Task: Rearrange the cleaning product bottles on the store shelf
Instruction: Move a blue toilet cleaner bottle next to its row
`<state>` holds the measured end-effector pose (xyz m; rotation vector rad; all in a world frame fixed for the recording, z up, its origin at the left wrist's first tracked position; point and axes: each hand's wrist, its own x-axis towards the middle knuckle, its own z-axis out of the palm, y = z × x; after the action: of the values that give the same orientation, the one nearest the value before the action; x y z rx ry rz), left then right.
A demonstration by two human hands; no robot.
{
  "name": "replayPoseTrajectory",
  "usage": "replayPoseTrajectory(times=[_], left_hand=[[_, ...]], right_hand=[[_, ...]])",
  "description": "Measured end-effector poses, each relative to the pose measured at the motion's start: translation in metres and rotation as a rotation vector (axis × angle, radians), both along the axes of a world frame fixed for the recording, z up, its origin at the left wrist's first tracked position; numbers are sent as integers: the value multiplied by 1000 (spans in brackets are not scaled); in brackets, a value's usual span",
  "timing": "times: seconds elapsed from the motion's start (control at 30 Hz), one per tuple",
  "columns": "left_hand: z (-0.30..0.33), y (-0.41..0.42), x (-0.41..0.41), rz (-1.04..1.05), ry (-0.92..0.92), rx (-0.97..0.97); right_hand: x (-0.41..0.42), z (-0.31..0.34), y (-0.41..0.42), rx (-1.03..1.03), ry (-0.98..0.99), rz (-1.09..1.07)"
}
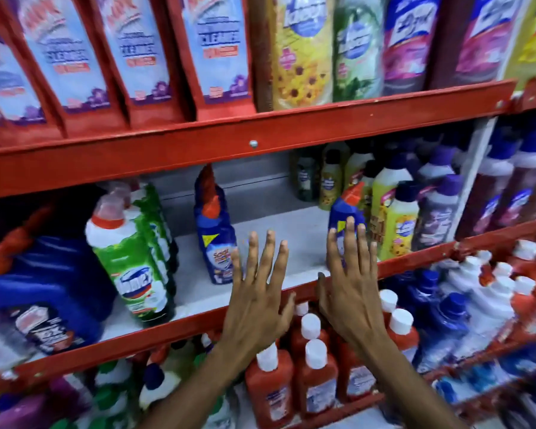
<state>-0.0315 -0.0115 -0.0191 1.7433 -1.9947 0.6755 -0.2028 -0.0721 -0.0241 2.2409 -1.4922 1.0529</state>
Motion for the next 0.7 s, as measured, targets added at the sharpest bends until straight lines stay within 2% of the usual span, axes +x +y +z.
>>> replayPoseTrajectory(times=[0.1,0.17,0.23,0.33,0.53,0.6,0.7], left_hand=[[-3,-23,-25,-27,-12,64],[-4,-38,-38,-41,-18,103],[-4,-52,-51,-66,49,146],[-2,-70,-67,-125,361,229],[2,-98,-86,-150,940,226],[2,-98,-85,-121,1021,175],[3,-82,-75,-139,1051,79]], right_hand=[[-24,-4,-17,39,-77,40],[-35,-8,-26,88,-192,91],[-45,-10,-35,192,-321,129],[-57,-16,-58,353,-477,198],[-65,-1,-80,391,-583,333],[-60,1,-81,407,-601,343],[-46,3,-70,408,-627,379]])
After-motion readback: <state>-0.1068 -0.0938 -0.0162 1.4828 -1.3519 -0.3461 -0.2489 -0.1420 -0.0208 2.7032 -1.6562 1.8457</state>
